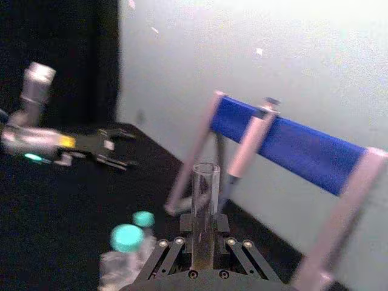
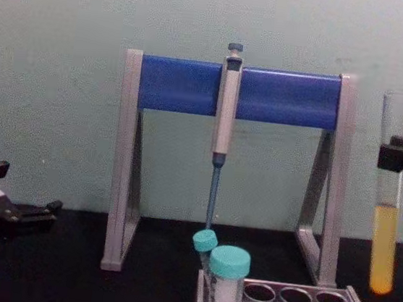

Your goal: Pick up the test tube from the test tube rack, shake it, then place it back into the test tube rack.

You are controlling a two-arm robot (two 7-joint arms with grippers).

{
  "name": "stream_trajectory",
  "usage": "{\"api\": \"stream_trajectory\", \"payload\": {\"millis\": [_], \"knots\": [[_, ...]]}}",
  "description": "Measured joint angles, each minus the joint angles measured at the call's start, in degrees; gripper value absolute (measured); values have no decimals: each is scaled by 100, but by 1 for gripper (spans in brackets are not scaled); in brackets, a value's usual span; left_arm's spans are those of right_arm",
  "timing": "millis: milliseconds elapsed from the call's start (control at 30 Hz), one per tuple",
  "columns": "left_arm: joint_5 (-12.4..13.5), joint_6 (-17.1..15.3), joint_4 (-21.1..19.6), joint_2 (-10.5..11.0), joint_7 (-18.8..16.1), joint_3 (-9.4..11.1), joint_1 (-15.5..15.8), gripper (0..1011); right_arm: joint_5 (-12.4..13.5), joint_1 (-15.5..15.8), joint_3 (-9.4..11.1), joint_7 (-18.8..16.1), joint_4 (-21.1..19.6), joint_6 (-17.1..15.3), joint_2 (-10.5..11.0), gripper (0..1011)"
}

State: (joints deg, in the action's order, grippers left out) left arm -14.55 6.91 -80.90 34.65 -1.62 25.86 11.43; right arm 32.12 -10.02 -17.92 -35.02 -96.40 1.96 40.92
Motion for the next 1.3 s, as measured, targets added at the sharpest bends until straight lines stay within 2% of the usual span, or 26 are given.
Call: {"api": "stream_trajectory", "payload": {"millis": [33,67,133,167,267,367,433,533,567,600,633,667,800,833,867,1000,1100,1133,1300], "knots": [[0,0,0,0,0,0,0,1001,-95,0,2,116,-19,-11,2,228],[0,0,0,0,0,0,0,1001,-298,-4,3,330,-51,-28,-14,227],[0,0,0,0,0,0,0,1001,-484,-7,6,534,-73,-34,-59,227],[0,0,0,0,0,0,0,1001,-687,-11,15,765,-85,-17,-139,228],[0,0,0,0,0,0,0,1001,-993,-39,18,1110,-72,91,-339,228],[0,0,0,0,0,0,0,1001,-1107,-63,24,1274,-14,234,-524,228],[0,0,0,0,0,0,0,1001,-1100,-91,41,1316,93,388,-723,227],[0,0,0,0,0,0,0,1001,-831,-136,74,1188,290,570,-997,228],[0,0,0,0,0,0,0,1001,-578,-162,97,1001,403,646,-1127,228],[0,0,0,0,0,0,0,1001,-578,-162,97,1001,403,646,-1127,228],[0,0,0,0,0,0,0,1001,-336,-187,118,801,509,684,-1237,228],[0,0,0,0,0,0,0,1001,-222,-200,127,704,560,690,-1283,228],[0,0,0,0,0,0,0,1001,475,-250,164,146,748,610,-1393,228],[0,0,0,0,0,0,0,1001,475,-250,164,146,748,610,-1393,228],[0,0,0,0,0,0,0,1001,637,-256,164,11,771,559,-1381,227],[0,0,0,0,0,0,0,1001,957,-264,132,-323,784,408,-1238,227],[0,0,0,0,0,0,0,1001,1036,-234,94,-463,697,272,-1045,228],[0,0,0,0,0,0,0,1001,1039,-206,78,-494,625,201,-923,227],[0,0,0,0,0,0,0,1001,952,-117,50,-473,401,43,-557,228]]}}
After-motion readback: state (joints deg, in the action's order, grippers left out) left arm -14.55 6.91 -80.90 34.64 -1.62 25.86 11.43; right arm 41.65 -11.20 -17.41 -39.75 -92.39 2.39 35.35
